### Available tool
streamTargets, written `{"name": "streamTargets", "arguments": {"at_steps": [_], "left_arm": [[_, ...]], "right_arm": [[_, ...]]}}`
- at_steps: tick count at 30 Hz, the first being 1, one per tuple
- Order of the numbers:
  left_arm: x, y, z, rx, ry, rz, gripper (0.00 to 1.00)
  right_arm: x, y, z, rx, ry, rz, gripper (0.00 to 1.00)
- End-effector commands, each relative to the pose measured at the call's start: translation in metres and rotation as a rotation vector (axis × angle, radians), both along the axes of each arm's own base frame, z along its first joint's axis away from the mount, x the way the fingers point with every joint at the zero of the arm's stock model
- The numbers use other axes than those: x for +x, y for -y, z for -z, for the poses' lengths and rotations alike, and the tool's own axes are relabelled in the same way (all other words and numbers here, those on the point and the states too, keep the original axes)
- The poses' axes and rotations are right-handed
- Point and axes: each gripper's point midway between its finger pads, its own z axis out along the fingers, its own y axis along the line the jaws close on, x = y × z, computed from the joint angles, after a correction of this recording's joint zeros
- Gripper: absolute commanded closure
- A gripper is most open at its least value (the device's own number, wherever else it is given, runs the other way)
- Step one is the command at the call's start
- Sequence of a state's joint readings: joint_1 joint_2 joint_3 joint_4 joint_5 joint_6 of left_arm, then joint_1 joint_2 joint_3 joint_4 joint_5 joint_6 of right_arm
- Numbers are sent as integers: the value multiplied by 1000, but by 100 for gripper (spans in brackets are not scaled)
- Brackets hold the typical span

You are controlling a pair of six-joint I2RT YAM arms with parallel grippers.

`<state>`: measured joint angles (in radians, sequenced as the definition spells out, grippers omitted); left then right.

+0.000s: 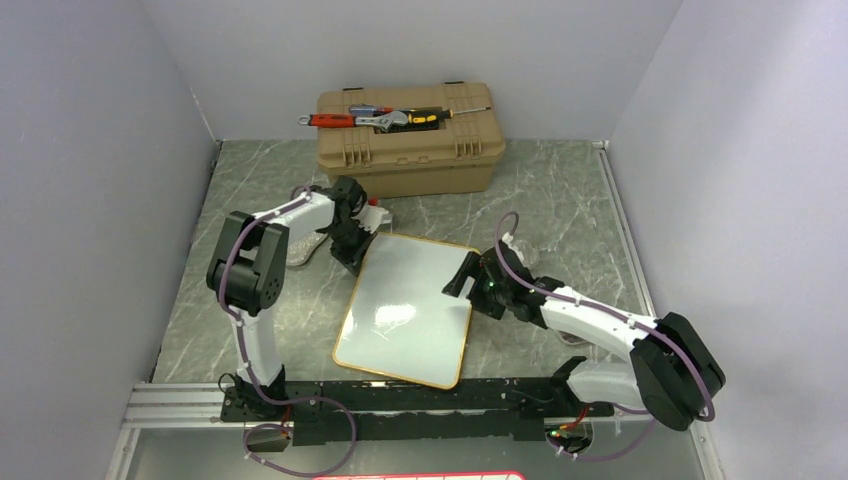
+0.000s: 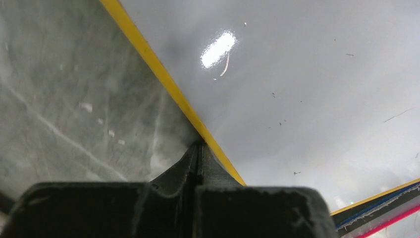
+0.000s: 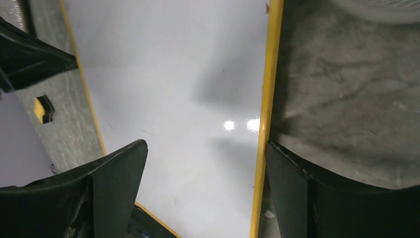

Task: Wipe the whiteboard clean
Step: Adjust the whiteboard at the center of the board.

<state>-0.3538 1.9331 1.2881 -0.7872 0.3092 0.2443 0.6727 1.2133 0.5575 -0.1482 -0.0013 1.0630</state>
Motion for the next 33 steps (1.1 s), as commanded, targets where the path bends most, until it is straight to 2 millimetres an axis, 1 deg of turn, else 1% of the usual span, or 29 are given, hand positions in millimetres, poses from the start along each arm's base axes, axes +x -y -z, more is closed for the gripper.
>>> {"name": "streamTargets", "arguments": {"at_steps": [1,4,8,12,17,22,24,25,26,28,29,31,33], "left_arm": [[-33,104,24,-306,-120,155,97],[-33,106,22,-311,-107,161,97],[-33,106,18,-318,-98,162,97],[-34,109,19,-325,-116,160,97],[-40,114,20,-345,-139,168,97],[-49,126,21,-362,-164,197,97],[-50,125,21,-345,-165,200,97],[-48,122,19,-337,-150,203,97],[-43,114,16,-339,-137,185,97],[-31,99,7,-352,-106,152,97],[-26,92,3,-349,-94,144,97],[-20,83,-7,-345,-59,155,97],[-17,79,-16,-339,-24,200,97]], "right_arm": [[14,-78,-143,533,278,-126,10],[18,-83,-153,536,291,-146,10],[21,-87,-174,549,326,-163,11],[23,-85,-190,552,360,-161,11],[24,-73,-195,537,379,-127,11],[29,-63,-198,530,392,-100,11],[32,-58,-196,500,389,-93,11],[32,-54,-189,457,375,-89,11],[33,-46,-183,402,371,-74,11],[33,-23,-160,271,327,-14,11],[33,-9,-147,200,303,23,10],[26,25,-115,26,223,105,9],[15,48,-87,-77,144,152,7]]}}
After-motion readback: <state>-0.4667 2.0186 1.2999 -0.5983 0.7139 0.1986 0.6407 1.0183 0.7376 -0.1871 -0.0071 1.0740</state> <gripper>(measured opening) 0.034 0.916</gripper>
